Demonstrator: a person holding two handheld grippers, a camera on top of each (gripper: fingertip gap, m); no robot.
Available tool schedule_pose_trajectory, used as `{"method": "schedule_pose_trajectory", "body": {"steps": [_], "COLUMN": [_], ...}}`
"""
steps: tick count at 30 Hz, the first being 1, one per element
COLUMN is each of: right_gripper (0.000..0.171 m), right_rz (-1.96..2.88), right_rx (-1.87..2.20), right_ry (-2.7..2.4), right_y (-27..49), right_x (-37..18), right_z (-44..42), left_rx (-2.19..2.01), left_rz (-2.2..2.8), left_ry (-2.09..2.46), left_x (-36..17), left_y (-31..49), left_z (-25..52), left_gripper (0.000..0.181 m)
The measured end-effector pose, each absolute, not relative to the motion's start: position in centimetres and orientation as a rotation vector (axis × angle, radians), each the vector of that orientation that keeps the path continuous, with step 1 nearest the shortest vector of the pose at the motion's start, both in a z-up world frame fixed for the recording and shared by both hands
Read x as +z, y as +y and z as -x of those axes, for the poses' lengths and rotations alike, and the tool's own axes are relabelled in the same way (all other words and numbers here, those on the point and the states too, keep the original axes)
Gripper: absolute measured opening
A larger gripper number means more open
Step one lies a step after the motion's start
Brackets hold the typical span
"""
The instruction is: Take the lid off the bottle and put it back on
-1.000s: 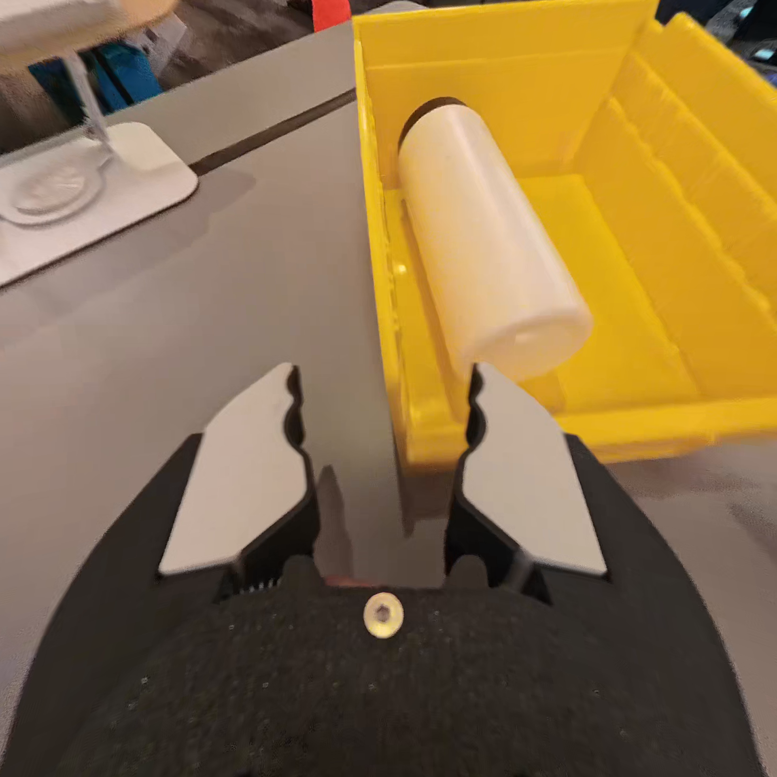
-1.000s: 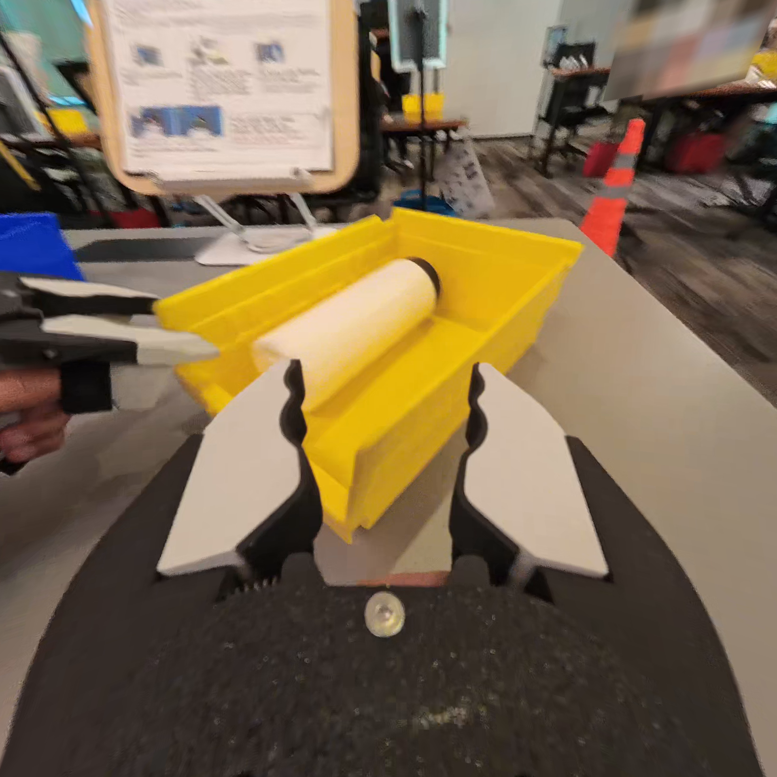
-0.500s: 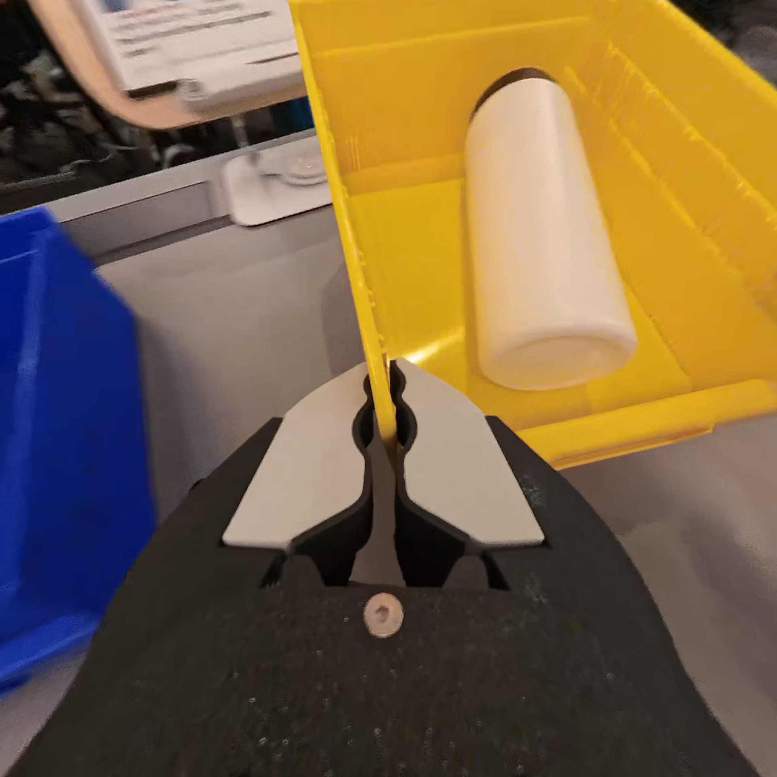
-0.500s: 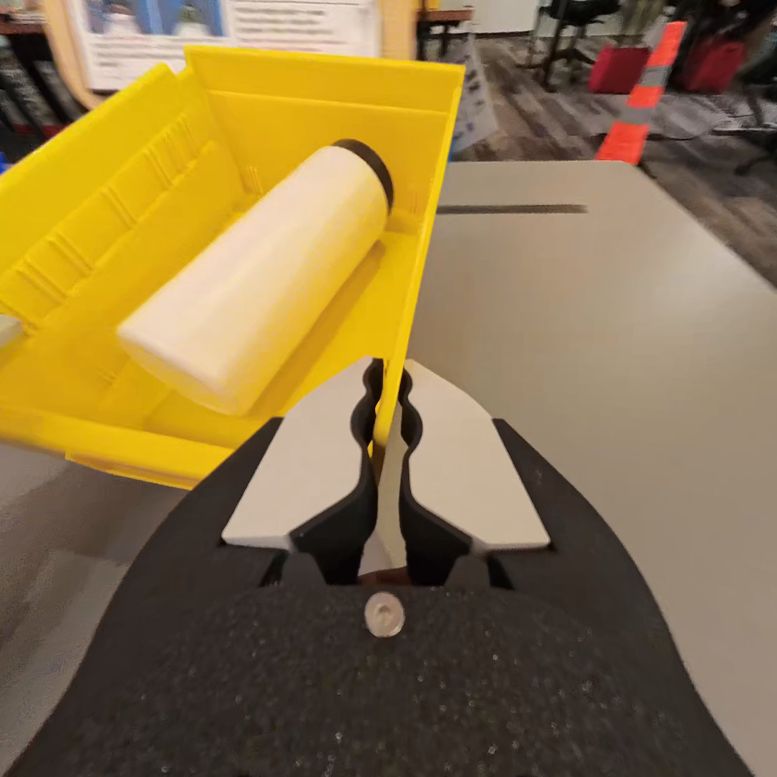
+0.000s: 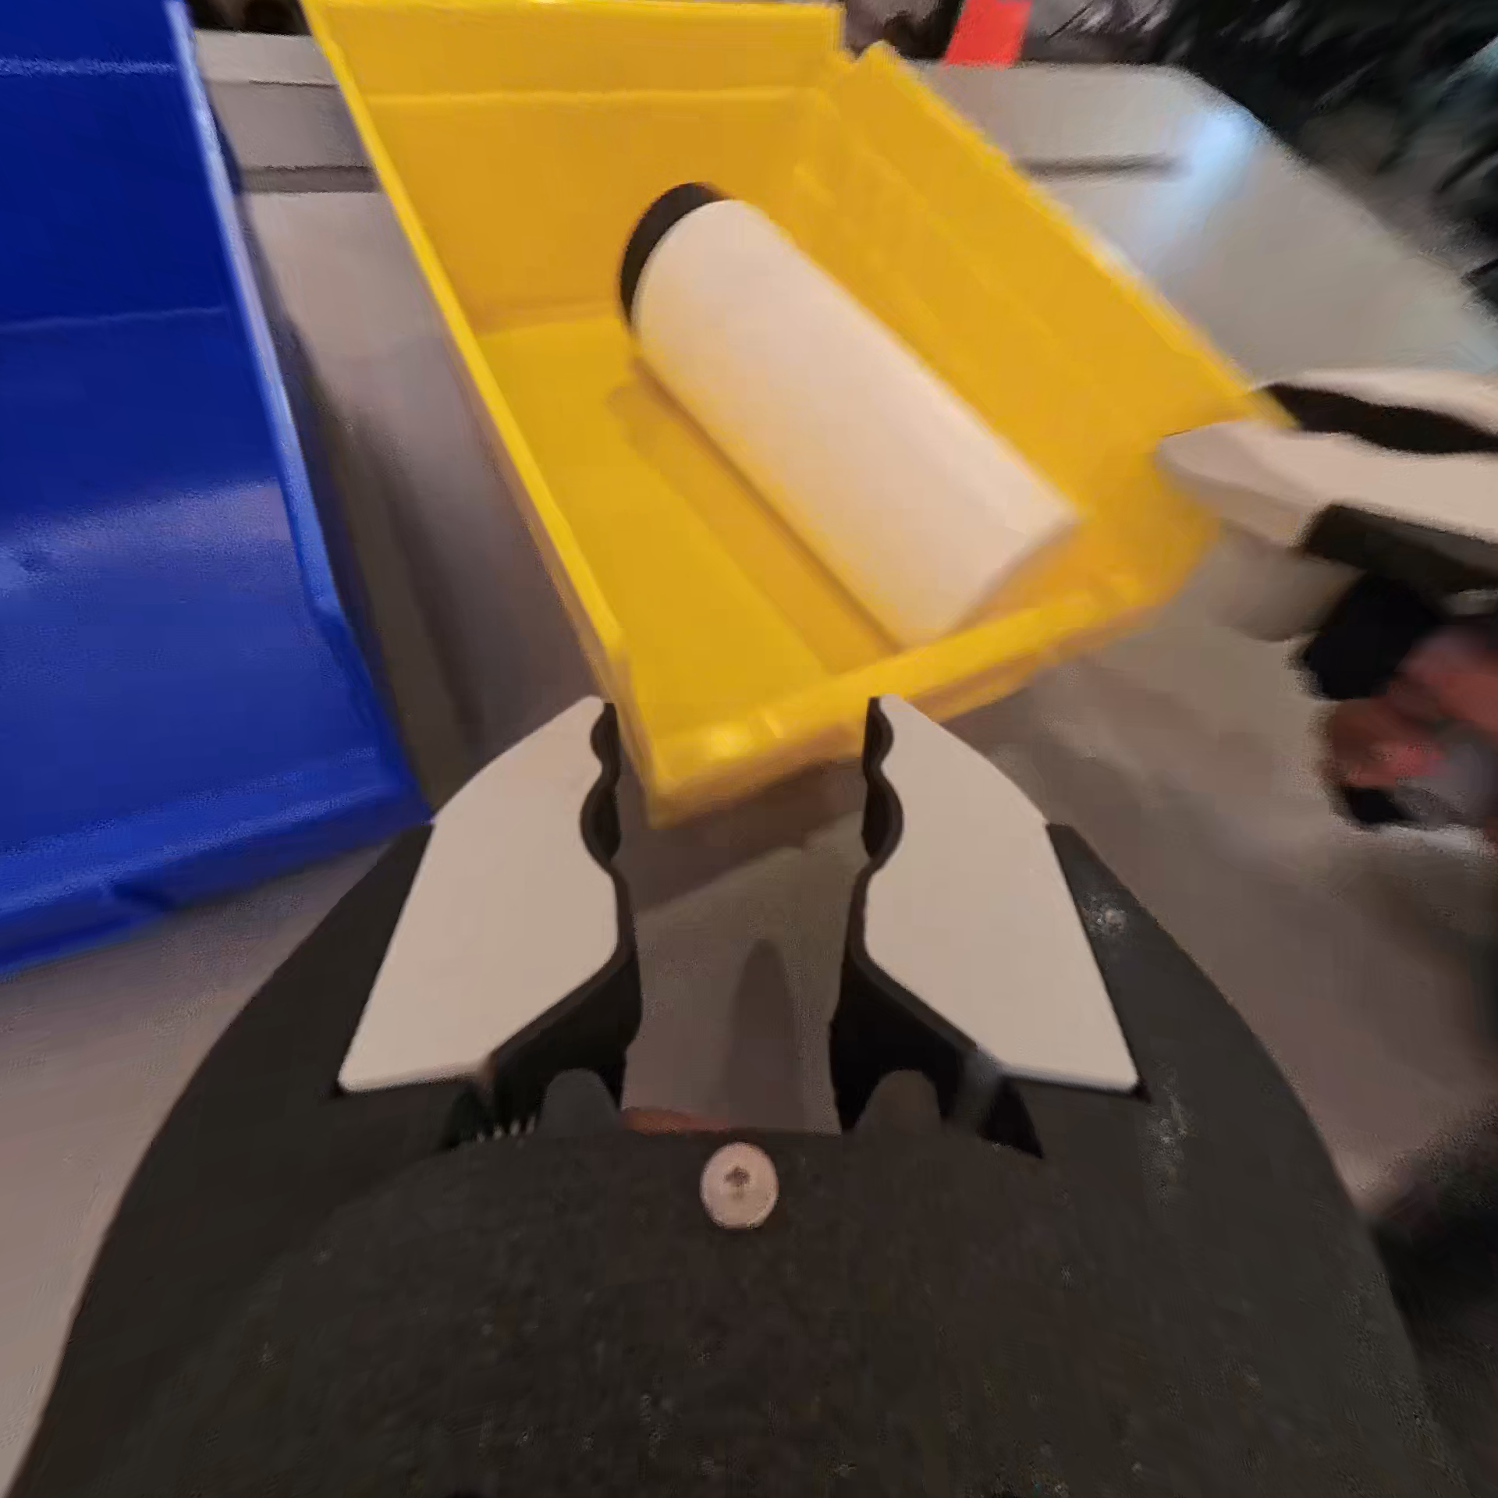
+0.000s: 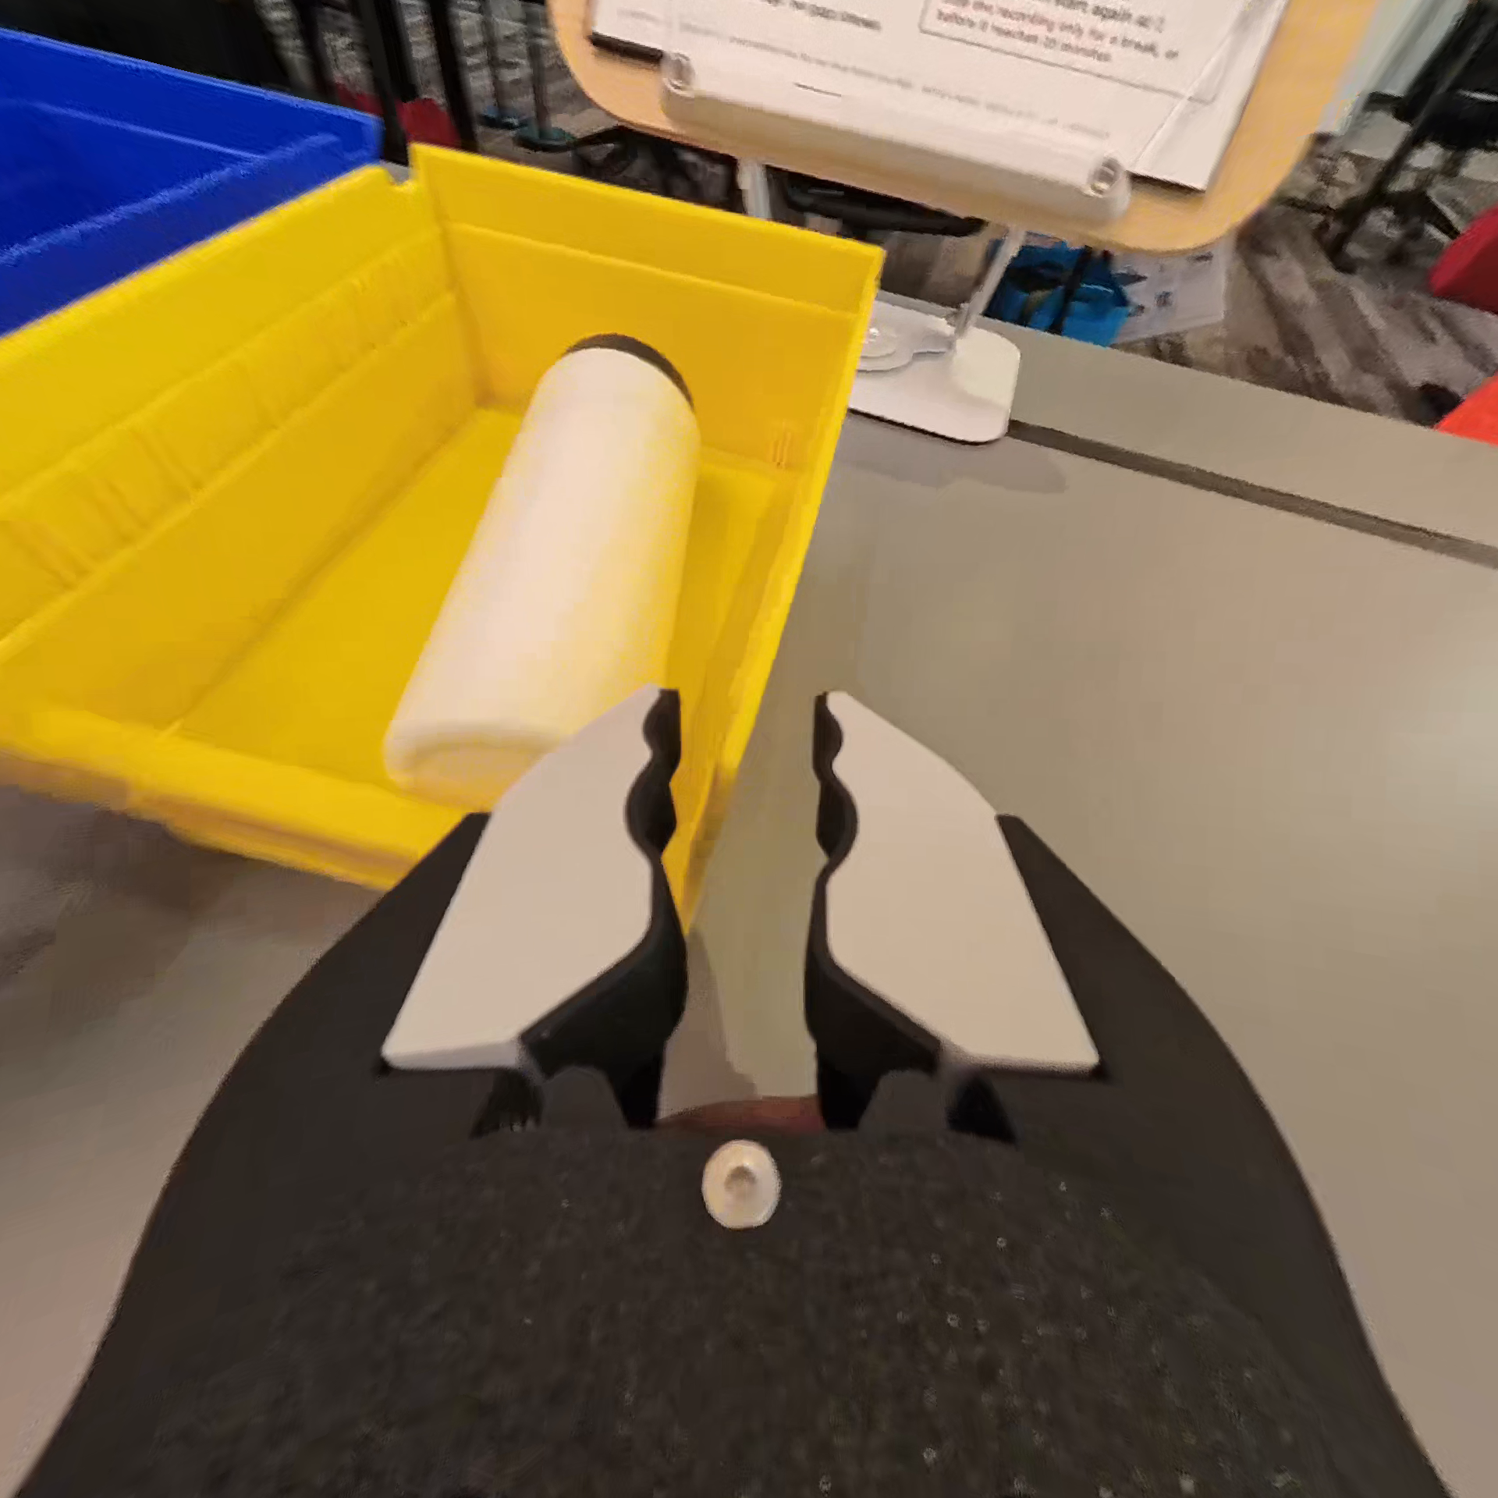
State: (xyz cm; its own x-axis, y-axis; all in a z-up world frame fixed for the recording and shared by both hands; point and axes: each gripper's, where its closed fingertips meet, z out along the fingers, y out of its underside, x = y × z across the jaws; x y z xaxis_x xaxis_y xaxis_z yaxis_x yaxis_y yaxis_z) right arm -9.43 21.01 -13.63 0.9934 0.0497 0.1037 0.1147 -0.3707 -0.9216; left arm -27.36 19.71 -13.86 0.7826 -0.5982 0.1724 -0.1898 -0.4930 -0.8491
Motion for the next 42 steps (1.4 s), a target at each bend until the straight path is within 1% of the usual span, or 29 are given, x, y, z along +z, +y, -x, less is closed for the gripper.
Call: {"method": "schedule_pose_trajectory", "body": {"steps": [1,2,3,5,7,8,9,12,15,16,18,19,22,23,25,26,28,29,30,32,34,36,40,42], "right_gripper": [0.032,0.038,0.04,0.04,0.04,0.04,0.04,0.04,0.04,0.04,0.041,0.041,0.045,0.048,0.06,0.061,0.055,0.048,0.035,0.012,0.009,0.005,0.005,0.004], "right_rz": [1.941,1.93,1.919,1.912,1.925,1.936,1.942,1.903,1.893,1.901,1.921,1.933,1.955,1.965,1.998,2.022,2.093,2.135,2.176,2.215,2.172,2.073,1.977,1.911], "right_rx": [-0.024,0.002,0.008,0.042,0.108,0.136,0.161,0.258,0.335,0.358,0.379,0.383,0.397,0.401,0.39,0.363,0.309,0.275,0.237,0.302,0.297,0.21,0.193,0.169], "right_ry": [-0.164,-0.195,-0.201,-0.201,-0.209,-0.218,-0.226,-0.277,-0.36,-0.404,-0.496,-0.537,-0.623,-0.628,-0.588,-0.53,-0.409,-0.367,-0.347,-0.379,-0.398,-0.431,-0.397,-0.373], "right_y": [20.1,19.1,18.0,16.0,14.2,13.2,12.4,10.4,9.6,9.5,9.7,9.9,11.4,12.2,14.2,15.5,17.5,18.2,18.5,18.0,17.4,17.0,16.2,15.9], "right_x": [-13.2,-12.8,-12.5,-12.5,-13.2,-13.6,-13.8,-13.1,-13.0,-13.3,-14.0,-14.4,-14.9,-15.0,-15.2,-15.3,-16.2,-16.9,-17.6,-18.0,-16.7,-14.3,-9.6,-6.9], "right_z": [9.8,9.9,9.7,9.6,10.3,10.7,11.2,14.0,18.0,19.6,22.8,24.3,28.9,30.4,32.9,33.5,34.3,34.4,34.5,35.5,35.6,35.3,33.6,32.0], "left_rx": [-0.664,-0.717,-0.706,-0.526,-0.231,-0.136,-0.108,-0.181,-0.264,-0.293,-0.339,-0.315,-0.197,-0.193,-0.15,-0.129,-0.122,-0.117,-0.126,-0.12,-0.081,-0.044,-0.074,-0.059], "left_rz": [2.057,2.032,1.999,1.958,1.981,2.009,2.042,2.148,2.194,2.213,2.222,2.218,2.236,2.234,2.23,2.229,2.221,2.221,2.218,2.193,2.138,2.07,2.007,1.93], "left_ry": [0.543,0.491,0.445,0.382,0.315,0.278,0.259,0.209,0.179,0.19,0.222,0.209,0.191,0.173,0.168,0.153,0.126,0.119,0.108,0.087,0.086,0.08,0.13,0.177], "left_x": [-12.6,-11.2,-10.0,-8.9,-9.4,-9.9,-10.5,-12.7,-14.6,-15.3,-15.9,-15.9,-16.0,-16.0,-16.0,-16.0,-15.9,-15.9,-15.9,-15.4,-13.9,-11.6,-7.0,-3.8], "left_y": [18.4,17.5,17.3,18.6,21.8,23.4,24.8,28.4,31.5,32.1,32.5,32.3,29.2,27.7,24.4,22.8,20.1,18.9,18.0,16.5,15.6,15.0,14.5,14.3], "left_z": [28.0,29.3,31.4,37.4,45.2,48.5,50.7,53.8,54.3,54.0,53.1,53.2,53.3,53.1,52.9,53.1,53.4,53.6,53.8,54.1,54.3,54.1,52.1,50.2], "left_gripper": [0.06,0.062,0.062,0.064,0.069,0.074,0.081,0.082,0.07,0.055,0.012,0.004,0.002,0.003,0.003,0.003,0.004,0.004,0.003,0.004,0.004,0.004,0.005,0.005]}}
